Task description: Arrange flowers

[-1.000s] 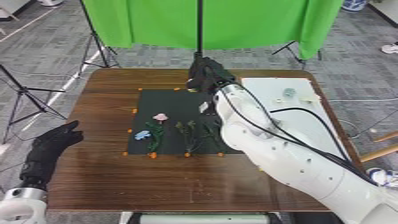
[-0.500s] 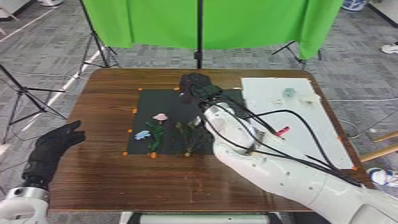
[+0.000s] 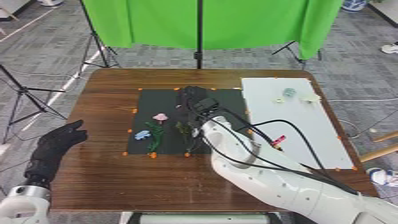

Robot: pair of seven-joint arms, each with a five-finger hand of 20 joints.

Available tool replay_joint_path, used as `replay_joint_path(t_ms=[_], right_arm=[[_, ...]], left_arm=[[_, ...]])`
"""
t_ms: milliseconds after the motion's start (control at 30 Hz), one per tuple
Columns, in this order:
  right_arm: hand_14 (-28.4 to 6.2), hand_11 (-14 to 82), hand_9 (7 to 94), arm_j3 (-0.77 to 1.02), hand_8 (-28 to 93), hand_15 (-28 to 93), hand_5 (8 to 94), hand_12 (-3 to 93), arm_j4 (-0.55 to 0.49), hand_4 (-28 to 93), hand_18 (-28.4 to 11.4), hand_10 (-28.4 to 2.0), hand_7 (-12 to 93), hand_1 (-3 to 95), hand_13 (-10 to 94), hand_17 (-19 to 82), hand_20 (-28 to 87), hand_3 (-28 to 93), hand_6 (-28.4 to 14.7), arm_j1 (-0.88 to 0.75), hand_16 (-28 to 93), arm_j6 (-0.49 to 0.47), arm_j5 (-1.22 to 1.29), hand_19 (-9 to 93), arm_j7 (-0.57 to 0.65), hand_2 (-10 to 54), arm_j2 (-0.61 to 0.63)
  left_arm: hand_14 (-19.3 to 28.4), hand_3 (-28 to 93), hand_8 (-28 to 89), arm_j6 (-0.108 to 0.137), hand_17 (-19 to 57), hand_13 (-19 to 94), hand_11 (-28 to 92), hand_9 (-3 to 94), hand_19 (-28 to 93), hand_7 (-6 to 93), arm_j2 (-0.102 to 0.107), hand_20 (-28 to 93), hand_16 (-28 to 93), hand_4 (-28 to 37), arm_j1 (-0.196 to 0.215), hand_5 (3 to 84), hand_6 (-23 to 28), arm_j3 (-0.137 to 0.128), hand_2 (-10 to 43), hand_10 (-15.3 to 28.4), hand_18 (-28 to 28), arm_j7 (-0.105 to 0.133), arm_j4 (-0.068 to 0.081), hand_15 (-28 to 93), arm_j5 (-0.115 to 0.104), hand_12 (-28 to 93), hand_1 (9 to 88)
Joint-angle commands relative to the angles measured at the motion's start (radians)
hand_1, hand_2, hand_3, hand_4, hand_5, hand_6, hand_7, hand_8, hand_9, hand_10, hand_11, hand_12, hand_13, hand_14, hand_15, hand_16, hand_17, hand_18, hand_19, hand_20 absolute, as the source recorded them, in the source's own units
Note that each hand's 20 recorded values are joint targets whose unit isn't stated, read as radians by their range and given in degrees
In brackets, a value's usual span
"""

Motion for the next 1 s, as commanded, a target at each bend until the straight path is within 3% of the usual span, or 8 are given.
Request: replay_joint_path(t_ms=[33, 733, 1000], right_arm=[[-2.8, 53.3, 89.3, -0.002, 8, 72, 79.0, 31.4, -0.017, -17, -17.2, -8.5, 22, 52.1, 93, 68, 71, 60, 2.4, -0.004, 35, -0.03, -0.003, 93, -0.013, -9.5, 0.003], [-2.8, 53.5, 87.9, 0.012, 7, 73, 75.6, 31.5, -0.023, -16, -17.3, -8.8, 20, 47.9, 92, 67, 71, 59, 2.4, -0.017, 36, -0.114, -0.018, 93, -0.02, -9.5, 0.037], [-2.8, 53.7, 87.6, 0.012, 5, 73, 73.5, 31.5, -0.048, -17, -17.4, -8.9, 20, 43.4, 92, 66, 71, 63, 2.9, 0.005, 36, -0.121, -0.01, 93, -0.023, -9.5, 0.061]], left_arm=[[18.6, 67, -5, -0.018, 6.0, 36, 21, 44.2, 9, 10.4, -0.004, 17, 1, -21.5, 0.007, 44.2, 5.6, 0.0, 0.8, 14.4, 13.9, -0.007, 0.006, 19, 0.004, 13, 26.8], [18.5, 66, -5, -0.037, 5.9, 36, 20, 43.7, 8, 10.4, 0.004, 17, 2, -19.6, 0.006, 43.8, 5.5, -0.005, -1.2, 14.3, 13.9, -0.018, 0.008, 19, 0.008, 13, 28.1], [18.5, 66, -5, -0.032, 5.8, 36, 20, 43.5, 8, 10.3, -0.004, 17, 2, -18.7, 0.019, 43.6, 5.5, -0.013, -2.3, 14.2, 14.0, -0.007, 0.001, 19, 0.009, 13, 28.7]])
